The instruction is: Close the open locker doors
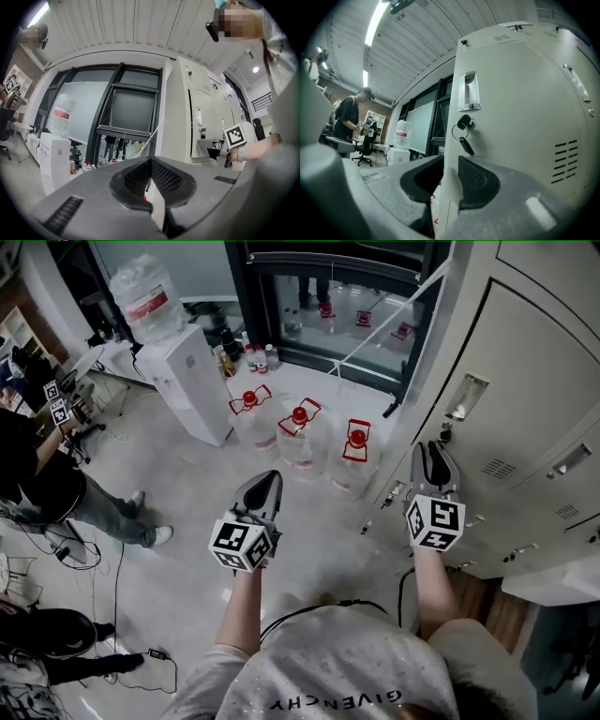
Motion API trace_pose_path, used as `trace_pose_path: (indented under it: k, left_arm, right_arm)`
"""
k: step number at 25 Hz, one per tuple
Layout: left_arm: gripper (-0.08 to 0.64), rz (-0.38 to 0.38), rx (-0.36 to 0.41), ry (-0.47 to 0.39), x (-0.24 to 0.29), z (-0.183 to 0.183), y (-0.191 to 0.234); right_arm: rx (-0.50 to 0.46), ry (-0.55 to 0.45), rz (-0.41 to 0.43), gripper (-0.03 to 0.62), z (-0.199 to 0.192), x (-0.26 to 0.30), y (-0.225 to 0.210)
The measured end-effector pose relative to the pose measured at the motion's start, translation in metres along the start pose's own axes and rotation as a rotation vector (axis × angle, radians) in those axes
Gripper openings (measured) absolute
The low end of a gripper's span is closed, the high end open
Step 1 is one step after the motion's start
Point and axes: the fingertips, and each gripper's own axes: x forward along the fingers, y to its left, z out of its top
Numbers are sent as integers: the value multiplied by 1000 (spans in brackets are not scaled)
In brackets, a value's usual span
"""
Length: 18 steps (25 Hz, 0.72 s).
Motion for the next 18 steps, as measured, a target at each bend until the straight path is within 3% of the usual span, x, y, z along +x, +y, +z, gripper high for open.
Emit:
trace_pose_path:
  k: [10,18]
  left_arm:
    - [-3,-143,-16,25,35,4,0]
    - [-3,-210,-24,58,44,6,11]
  right_arm:
    - [27,65,-73,81,-3,19,-9]
    - [93,90,-109,95,-3,27,-12]
